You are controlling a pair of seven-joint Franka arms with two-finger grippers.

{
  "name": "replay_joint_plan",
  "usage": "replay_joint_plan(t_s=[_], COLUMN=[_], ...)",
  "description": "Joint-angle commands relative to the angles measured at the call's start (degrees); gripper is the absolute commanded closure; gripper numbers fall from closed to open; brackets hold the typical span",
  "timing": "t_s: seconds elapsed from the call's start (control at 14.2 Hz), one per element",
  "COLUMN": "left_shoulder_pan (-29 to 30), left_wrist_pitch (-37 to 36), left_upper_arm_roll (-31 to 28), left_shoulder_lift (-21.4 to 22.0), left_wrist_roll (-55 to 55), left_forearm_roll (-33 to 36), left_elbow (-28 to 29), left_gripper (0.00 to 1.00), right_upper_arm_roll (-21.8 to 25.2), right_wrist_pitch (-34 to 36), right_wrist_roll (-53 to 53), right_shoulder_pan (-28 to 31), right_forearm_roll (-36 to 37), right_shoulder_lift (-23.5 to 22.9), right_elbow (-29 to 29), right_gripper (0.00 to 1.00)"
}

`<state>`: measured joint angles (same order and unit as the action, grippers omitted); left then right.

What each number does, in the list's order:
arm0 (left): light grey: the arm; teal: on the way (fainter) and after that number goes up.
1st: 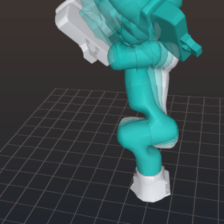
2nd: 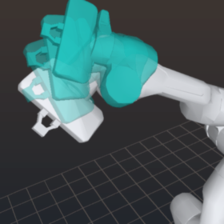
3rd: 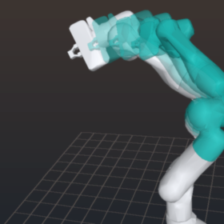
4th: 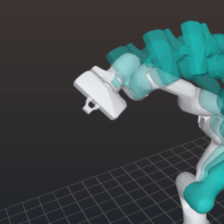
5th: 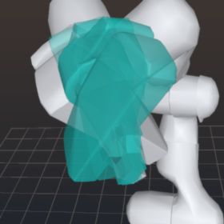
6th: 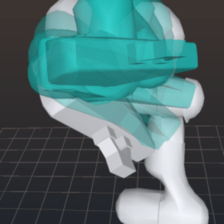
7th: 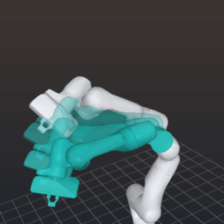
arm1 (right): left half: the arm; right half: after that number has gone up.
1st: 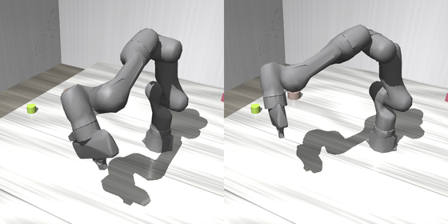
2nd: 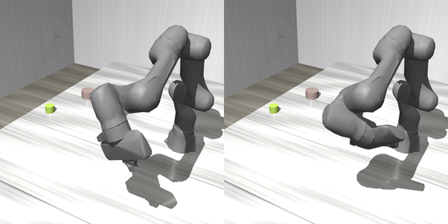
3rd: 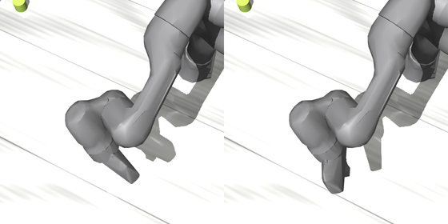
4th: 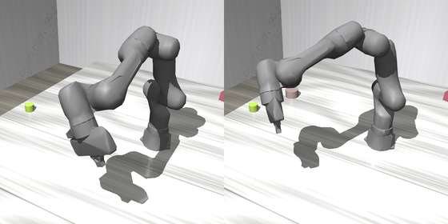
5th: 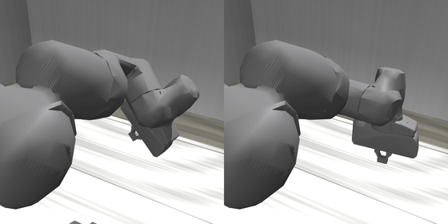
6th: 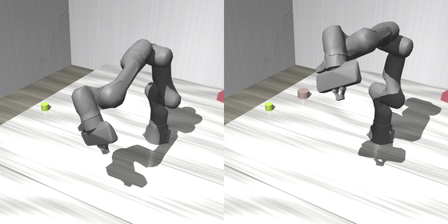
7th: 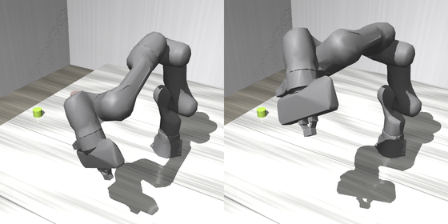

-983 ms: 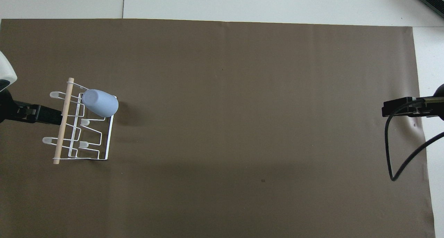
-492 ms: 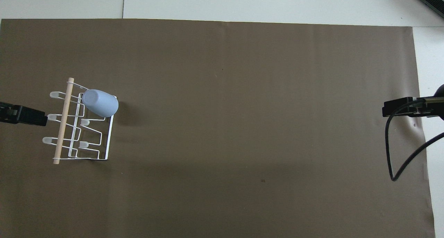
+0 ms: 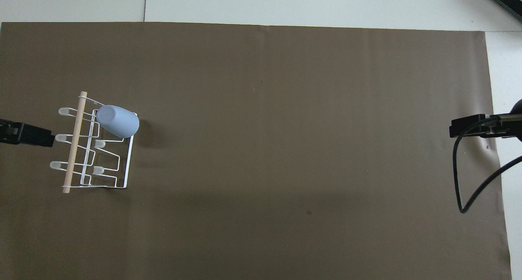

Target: Hang cup on cup holder

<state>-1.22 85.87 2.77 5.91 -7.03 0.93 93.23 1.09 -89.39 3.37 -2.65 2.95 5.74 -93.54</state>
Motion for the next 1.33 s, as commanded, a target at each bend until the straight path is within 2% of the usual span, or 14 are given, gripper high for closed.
replay_joint_plan(t_s=[0.0,0.21,1.26], left_shoulder_pan=[0.6,0.5,-0.4], left_wrist_pitch=[-2.7,-5.1,-0.1], left_upper_arm_roll=[0.1,0.3,0.3], left_shoulder_lift=[-2.4,-5.6,-4.8], left_wrist_roll=[-1.1,-1.1,-0.7], left_forearm_roll=[-0.1,0.0,-0.6], left_elbow=[-3.4,-7.8,-5.6], left_gripper=[0.0,0.0,0.0], right_upper_arm_roll=[-0.3,-0.3,-0.3], right_wrist_pitch=[-0.1,-0.3,-0.4], right_wrist_roll=[0.9,0.9,0.9], right_shoulder_pan=[0.7,0.9,0.8], right_forearm_roll=[-1.2,-1.2,-1.2], right_shoulder_lift=[1.6,1.6,1.6], right_elbow=[-1.7,-1.7,-1.7], right_gripper=[0.0,0.0,0.0])
